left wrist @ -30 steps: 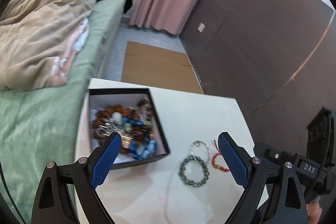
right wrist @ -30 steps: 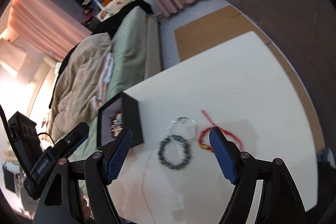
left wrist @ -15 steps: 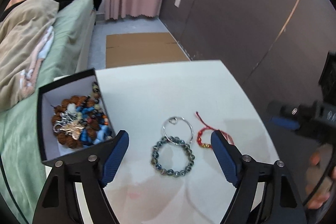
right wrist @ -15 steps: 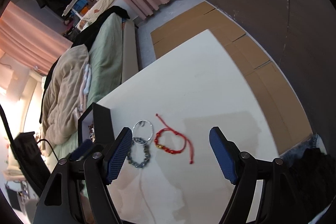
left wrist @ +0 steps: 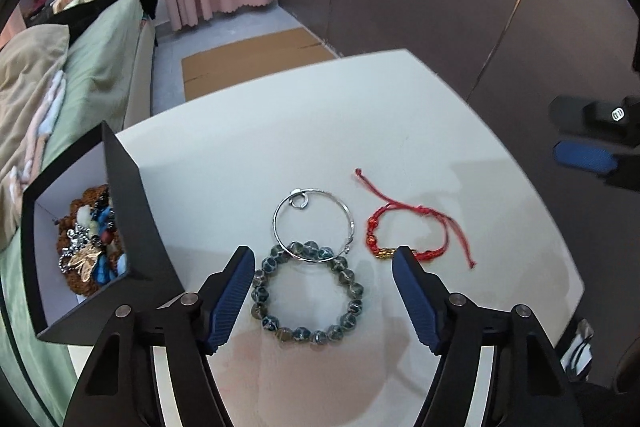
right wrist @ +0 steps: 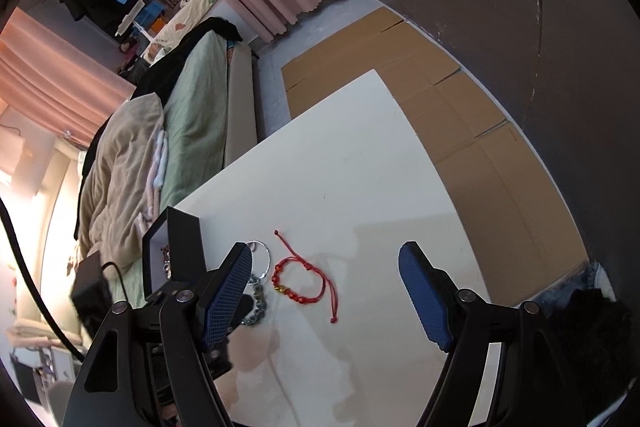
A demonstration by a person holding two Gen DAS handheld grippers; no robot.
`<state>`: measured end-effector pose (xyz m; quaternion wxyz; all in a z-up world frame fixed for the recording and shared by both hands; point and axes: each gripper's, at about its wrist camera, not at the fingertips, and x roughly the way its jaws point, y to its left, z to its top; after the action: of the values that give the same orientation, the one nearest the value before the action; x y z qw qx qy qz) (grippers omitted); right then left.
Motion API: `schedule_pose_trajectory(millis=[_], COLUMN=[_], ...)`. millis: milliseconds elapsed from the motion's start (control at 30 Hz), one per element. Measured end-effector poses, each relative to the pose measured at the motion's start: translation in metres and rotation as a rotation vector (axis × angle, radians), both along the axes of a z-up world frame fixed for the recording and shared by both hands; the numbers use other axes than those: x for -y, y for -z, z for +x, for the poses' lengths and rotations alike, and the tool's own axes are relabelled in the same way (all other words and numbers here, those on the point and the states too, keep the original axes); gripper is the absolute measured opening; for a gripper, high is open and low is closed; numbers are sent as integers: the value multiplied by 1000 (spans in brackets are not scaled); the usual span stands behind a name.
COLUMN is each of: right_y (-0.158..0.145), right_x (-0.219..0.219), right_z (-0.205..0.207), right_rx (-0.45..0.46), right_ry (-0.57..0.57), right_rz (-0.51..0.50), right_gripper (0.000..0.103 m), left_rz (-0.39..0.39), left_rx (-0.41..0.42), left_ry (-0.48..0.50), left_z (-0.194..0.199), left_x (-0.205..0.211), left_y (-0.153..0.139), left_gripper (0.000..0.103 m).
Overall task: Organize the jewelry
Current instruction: 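Move the left tool down to the silver hoop bangle, then grasp the silver hoop bangle with left tool while right grasps red string bracelet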
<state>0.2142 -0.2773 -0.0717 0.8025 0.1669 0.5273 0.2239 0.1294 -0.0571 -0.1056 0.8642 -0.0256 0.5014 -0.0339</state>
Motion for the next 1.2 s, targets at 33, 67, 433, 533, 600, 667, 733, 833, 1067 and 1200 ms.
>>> schedule_pose_trajectory(millis=[33,67,433,533,600,667,733,833,1067,1200], right_y=[0,0,0,1,2,3,7,13,26,36], right_x=[1,1,2,0,-1,-4,-8,-18,-48,-62], right_z=[2,2,10,12,12,13,13,12,8,6], right_rx=[-1,-2,-7,-8,-9,-11,-21,-33,-29,-27], right_ry=[0,0,3,-4,-10,-19,-32,-77,-153,-191], right_rz=[0,1,-4,-6,-10,-14,-14,-10,-77,-127], right_gripper=[76,76,76,76,76,76,76,76,60,51], left_rz=[16,26,82,81,78,67,48,23,-34,-58], left_rx=[-14,-21,-34,-21,-8,-12,-16,-2,56,66], left_ry=[2,3,0,-1,-1,-8,-16,-36,-82,-91], left_z=[3,4,20,23,25,27,27,22,7,2], left_x=[1,1,4,4,4,3,0,-6,-23,-32], left_y=[4,6,18,19,18,18,17,9,-15,-22], left_gripper=[68,67,64,63,52,52,51,51,51,51])
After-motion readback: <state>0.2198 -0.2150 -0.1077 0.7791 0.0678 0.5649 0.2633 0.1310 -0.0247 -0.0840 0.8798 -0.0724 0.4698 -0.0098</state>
